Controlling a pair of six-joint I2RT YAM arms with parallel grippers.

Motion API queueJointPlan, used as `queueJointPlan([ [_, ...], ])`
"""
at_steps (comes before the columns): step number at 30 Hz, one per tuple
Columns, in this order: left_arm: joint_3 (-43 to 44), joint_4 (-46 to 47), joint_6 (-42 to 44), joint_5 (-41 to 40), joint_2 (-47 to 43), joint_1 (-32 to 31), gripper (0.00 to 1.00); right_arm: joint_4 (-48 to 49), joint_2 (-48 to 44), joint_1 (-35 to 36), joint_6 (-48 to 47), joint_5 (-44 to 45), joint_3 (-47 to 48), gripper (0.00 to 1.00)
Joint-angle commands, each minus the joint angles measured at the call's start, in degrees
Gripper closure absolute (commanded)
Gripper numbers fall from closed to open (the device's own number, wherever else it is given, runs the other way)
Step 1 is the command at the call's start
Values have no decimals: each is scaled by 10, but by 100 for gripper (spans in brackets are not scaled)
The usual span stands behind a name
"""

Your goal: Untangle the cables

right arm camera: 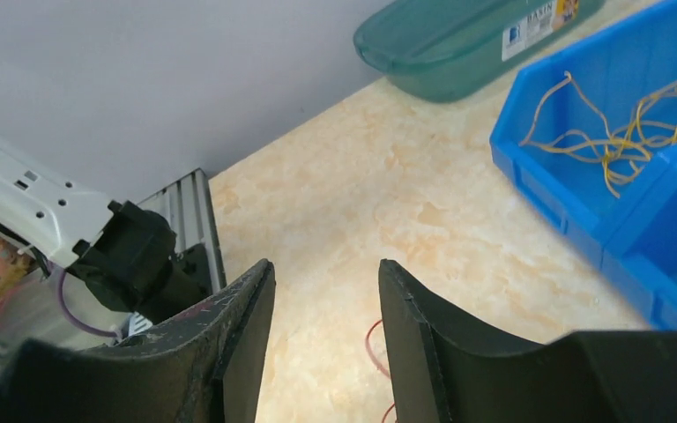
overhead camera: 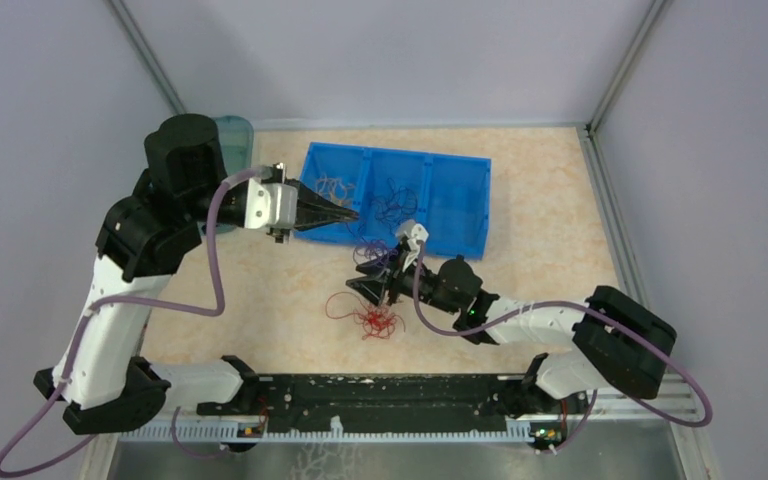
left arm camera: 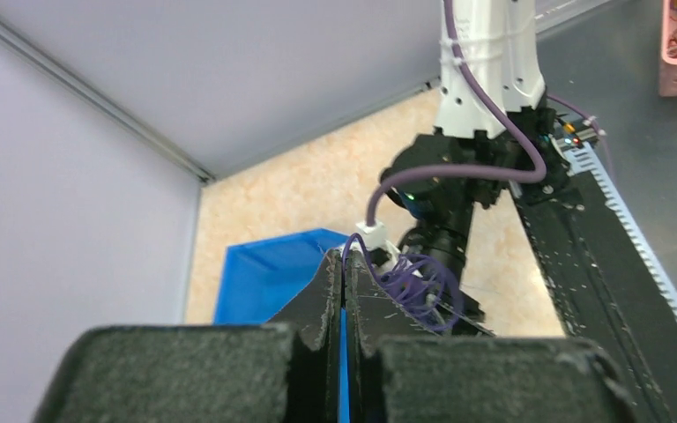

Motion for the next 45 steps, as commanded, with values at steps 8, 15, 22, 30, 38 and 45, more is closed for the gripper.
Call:
queueJointPlan([
  [8,60,99,-34,-14,0,-3,99,90,4,6,50,40,-54,54],
  [15,44,101,-42,-10,-6,-3,99,53,-51,5,30,64,-41,49],
  [22,-5,102,-44,-6,-22,-3,99,0,-135,-4,-3,71,7,40],
  [30,-61,97,-34,-7,-43,-3,99,-23,-225,-10,-7,33,31,34],
  [38,-61,71,-7,-6,-41,-3,99,-163,-317,-11,-51,77,28,34],
  [45,-64,52,0,3,-41,-3,99,-263,-362,-11,-98,76,73,32],
])
